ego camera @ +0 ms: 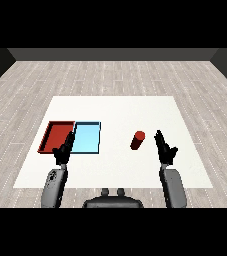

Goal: Pick the red can and put it in the red box

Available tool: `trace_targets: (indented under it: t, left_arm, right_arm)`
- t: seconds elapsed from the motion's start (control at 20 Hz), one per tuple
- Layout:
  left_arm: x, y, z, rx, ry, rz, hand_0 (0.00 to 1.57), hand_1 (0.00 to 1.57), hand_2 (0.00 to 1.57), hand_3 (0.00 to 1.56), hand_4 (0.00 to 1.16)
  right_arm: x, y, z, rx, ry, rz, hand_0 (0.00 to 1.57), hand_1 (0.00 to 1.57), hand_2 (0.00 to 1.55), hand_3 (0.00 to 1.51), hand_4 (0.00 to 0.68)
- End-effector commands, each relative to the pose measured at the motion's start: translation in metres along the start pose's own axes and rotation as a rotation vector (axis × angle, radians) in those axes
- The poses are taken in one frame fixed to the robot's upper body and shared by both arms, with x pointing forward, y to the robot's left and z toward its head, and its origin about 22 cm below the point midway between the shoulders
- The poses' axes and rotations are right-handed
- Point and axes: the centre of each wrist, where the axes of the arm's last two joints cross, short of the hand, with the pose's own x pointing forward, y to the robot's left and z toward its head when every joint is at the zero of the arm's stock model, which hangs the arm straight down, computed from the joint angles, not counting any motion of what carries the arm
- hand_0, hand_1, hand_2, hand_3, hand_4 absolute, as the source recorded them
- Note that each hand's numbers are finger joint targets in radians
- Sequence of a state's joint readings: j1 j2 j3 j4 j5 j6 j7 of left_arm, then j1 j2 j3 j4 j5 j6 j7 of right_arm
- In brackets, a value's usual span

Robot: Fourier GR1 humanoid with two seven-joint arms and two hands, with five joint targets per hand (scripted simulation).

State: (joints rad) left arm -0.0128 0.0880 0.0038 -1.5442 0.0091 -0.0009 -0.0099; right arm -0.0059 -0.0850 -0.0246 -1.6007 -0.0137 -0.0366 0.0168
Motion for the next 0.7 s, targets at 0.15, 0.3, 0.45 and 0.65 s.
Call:
trace_targets:
  t: [0.15,0.3,0.45,0.65]
  left_arm:
    - [0.004,0.000,0.001,-0.026,-0.036,-0.015,0.00,0.00,0.00,0.00,0.00]
    - [0.045,-0.019,-0.014,-0.022,-0.408,0.084,0.00,0.00,0.00,0.00,0.00]
    - [0.022,-0.004,0.010,-0.019,-0.453,0.100,0.00,0.00,0.00,0.00,0.00]
    - [-0.001,0.011,0.015,-0.016,-0.493,0.096,0.00,0.00,0.00,0.00,0.00]
  right_arm:
    - [-0.002,-0.087,0.006,0.032,-0.026,0.008,0.00,0.00,0.00,0.00,0.000]
    - [0.018,-0.087,0.004,0.075,-0.282,-0.058,0.00,0.00,0.00,0.00,0.000]
    - [0.004,-0.113,0.011,0.100,-0.338,-0.087,0.00,0.00,0.00,0.00,0.000]
    - [-0.014,-0.151,0.005,0.115,-0.335,-0.102,0.00,0.00,0.00,0.00,0.000]
